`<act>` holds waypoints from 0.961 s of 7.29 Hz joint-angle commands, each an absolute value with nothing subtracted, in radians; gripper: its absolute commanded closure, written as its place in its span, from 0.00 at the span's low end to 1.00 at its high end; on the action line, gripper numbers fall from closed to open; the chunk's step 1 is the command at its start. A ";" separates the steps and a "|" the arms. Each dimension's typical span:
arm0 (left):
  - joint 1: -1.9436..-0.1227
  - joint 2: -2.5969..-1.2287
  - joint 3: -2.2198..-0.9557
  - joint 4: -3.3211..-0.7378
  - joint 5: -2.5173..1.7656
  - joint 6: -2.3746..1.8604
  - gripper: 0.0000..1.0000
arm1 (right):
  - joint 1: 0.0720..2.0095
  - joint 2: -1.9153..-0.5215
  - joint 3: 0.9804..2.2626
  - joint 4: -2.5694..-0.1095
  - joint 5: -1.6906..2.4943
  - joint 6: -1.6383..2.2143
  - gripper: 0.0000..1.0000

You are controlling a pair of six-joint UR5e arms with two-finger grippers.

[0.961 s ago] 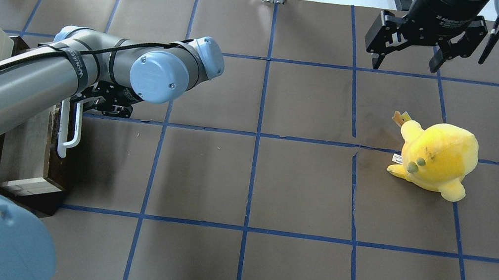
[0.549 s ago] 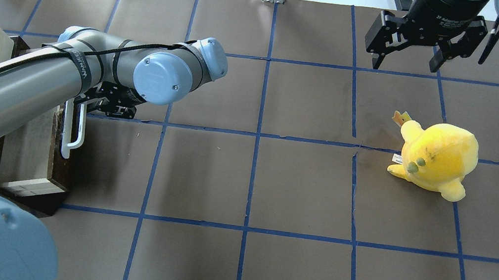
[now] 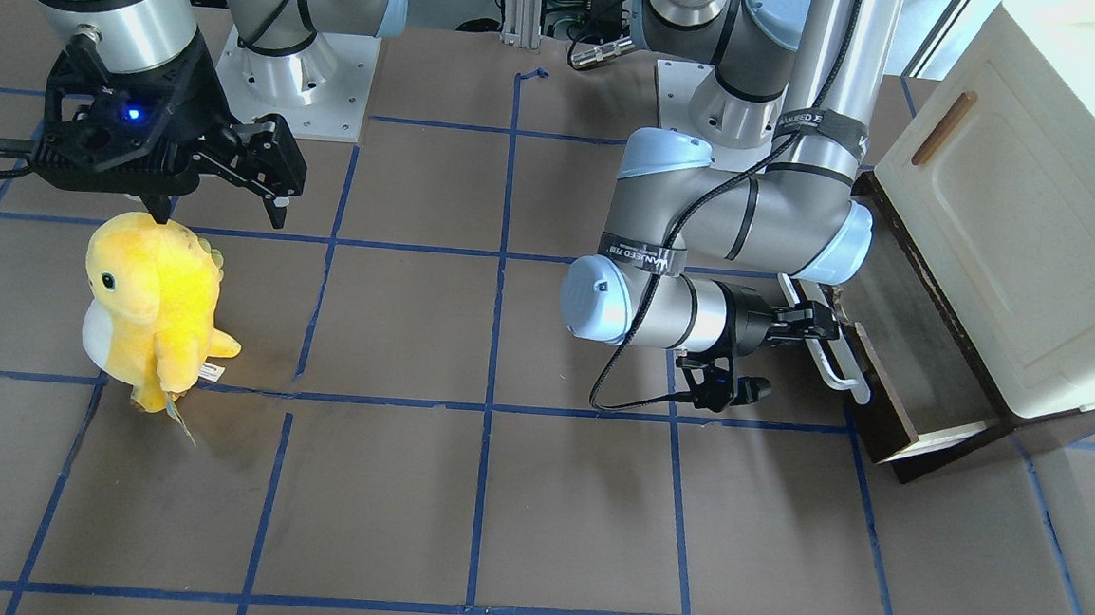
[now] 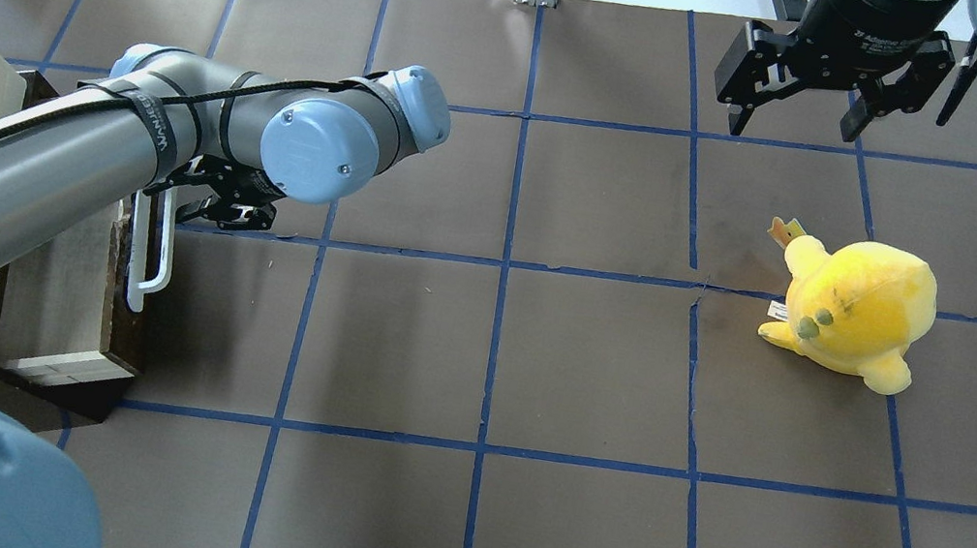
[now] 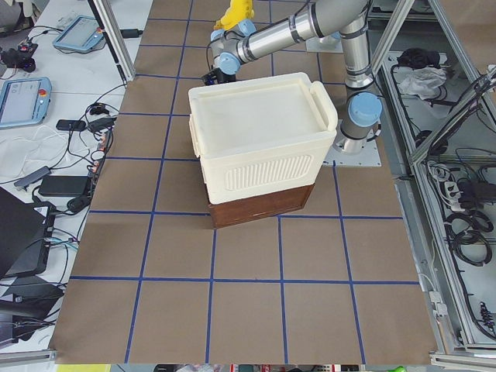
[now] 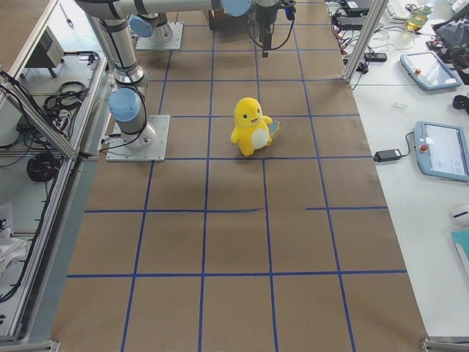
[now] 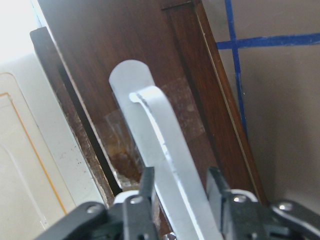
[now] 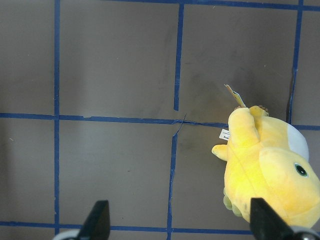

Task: Pull drawer sideways
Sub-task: 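Open the left gripper and lift it off the handle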

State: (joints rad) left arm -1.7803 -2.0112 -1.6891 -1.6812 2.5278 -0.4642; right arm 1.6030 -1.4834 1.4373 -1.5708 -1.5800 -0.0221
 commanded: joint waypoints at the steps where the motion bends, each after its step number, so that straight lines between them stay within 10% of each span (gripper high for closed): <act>1: -1.781 -2.011 -1.628 -1.578 2.344 -0.337 0.19 | 1.603 -1.483 1.437 -1.571 -1.580 -0.023 0.00; 7: -1.744 -1.745 -1.508 -1.568 1.892 -0.140 0.15 | 1.603 -1.483 1.437 -1.571 -1.580 -0.021 0.00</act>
State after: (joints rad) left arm -1.7603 -1.8157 -1.5110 -1.5682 1.9778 -0.1601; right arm 1.6030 -1.4834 1.4373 -1.5708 -1.5800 -0.0222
